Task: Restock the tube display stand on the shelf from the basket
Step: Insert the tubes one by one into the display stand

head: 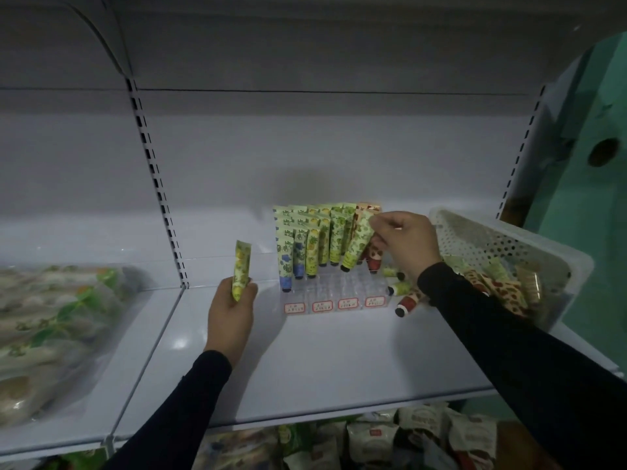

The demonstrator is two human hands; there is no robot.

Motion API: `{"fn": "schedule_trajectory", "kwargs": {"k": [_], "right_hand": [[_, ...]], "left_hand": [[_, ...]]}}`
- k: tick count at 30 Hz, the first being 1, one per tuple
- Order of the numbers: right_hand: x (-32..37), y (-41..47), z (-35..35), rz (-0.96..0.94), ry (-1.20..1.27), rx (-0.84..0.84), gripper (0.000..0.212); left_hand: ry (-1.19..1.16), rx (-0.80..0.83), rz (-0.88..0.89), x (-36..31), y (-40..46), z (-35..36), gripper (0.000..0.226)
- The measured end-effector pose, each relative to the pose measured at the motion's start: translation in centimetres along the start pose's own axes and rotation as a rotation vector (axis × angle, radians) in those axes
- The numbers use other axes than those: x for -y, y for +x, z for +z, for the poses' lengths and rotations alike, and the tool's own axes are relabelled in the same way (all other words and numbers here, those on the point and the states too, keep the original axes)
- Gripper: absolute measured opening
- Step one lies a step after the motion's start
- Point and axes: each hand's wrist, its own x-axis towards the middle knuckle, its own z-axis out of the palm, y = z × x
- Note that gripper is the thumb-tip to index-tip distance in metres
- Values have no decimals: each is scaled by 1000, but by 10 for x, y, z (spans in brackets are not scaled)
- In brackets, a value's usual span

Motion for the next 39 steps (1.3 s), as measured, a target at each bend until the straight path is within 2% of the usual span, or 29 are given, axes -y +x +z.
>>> {"fn": "schedule_trajectory", "kwargs": {"k": [5,14,23,39], "right_hand": [[-2,12,17,-28,-23,37,9],[-11,28,28,-48,-147,59,8],[-7,28,21,-180,-425,-39,20],[-11,37,37,-325,-561,-114,28]], "left_hand": [[151,5,38,12,6,-5,9],[174,52,17,29,13,-8,4],[186,68,23,28,12,-7,6],[191,72,15,29,12,-7,7]]}}
